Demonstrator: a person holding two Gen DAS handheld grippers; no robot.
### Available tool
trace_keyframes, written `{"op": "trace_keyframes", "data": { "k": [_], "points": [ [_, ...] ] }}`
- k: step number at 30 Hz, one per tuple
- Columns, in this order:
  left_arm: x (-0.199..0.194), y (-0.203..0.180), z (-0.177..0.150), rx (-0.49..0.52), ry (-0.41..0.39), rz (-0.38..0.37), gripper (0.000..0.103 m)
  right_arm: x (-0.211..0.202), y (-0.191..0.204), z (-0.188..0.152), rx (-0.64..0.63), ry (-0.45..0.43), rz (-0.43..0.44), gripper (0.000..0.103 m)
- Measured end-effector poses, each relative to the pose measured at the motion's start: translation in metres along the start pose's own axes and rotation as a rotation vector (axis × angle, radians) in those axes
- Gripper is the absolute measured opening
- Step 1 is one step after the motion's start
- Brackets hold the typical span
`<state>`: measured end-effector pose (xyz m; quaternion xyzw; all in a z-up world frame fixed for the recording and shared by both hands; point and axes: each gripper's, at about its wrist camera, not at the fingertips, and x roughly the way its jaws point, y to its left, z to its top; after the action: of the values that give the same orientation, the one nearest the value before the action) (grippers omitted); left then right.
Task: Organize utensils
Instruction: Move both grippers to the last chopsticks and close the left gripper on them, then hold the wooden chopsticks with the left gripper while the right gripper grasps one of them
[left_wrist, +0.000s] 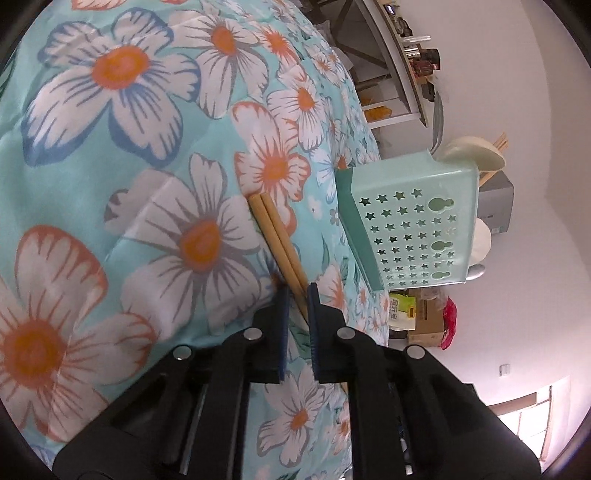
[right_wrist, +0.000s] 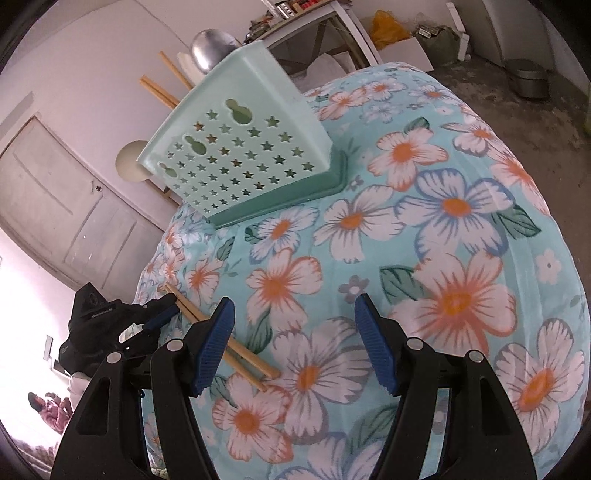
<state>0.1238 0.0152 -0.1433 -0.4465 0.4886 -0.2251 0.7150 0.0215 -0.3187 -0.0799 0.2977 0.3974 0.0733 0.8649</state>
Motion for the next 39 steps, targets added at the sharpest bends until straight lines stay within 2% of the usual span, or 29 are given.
{"op": "trace_keyframes", "data": {
  "k": [5, 9, 14, 20, 28, 33, 39],
  "points": [
    [-0.002, 0.004, 0.007, -0.078, 0.006, -0.032, 0.016, -0.003, -0.003, 0.0, 0.004, -0.004, 0.004, 0.066],
    [0.001, 0.003, 0.007, -0.099, -0.011, 0.011, 0.012, -0.002, -0.003, 0.001, 0.008, -0.004, 0.007, 0.066],
    [0.002, 0.002, 0.005, -0.087, -0.015, 0.026, 0.011, -0.005, -0.004, 0.001, 0.008, -0.007, 0.005, 0.066],
    [-0.007, -0.001, -0.004, -0.054, 0.021, 0.035, 0.01, -0.006, -0.004, 0.001, 0.015, -0.009, 0.005, 0.066],
    [-0.026, 0.0, -0.02, -0.025, 0.042, 0.092, 0.011, -0.005, 0.0, 0.001, 0.009, -0.009, 0.018, 0.066],
    [-0.029, 0.007, -0.015, -0.095, 0.041, 0.055, 0.029, -0.009, 0.003, 0.0, 0.003, -0.014, 0.019, 0.066],
    [-0.026, 0.012, -0.007, -0.174, 0.016, 0.046, 0.031, -0.013, 0.0, -0.002, 0.013, -0.019, 0.017, 0.066]
  ]
}}
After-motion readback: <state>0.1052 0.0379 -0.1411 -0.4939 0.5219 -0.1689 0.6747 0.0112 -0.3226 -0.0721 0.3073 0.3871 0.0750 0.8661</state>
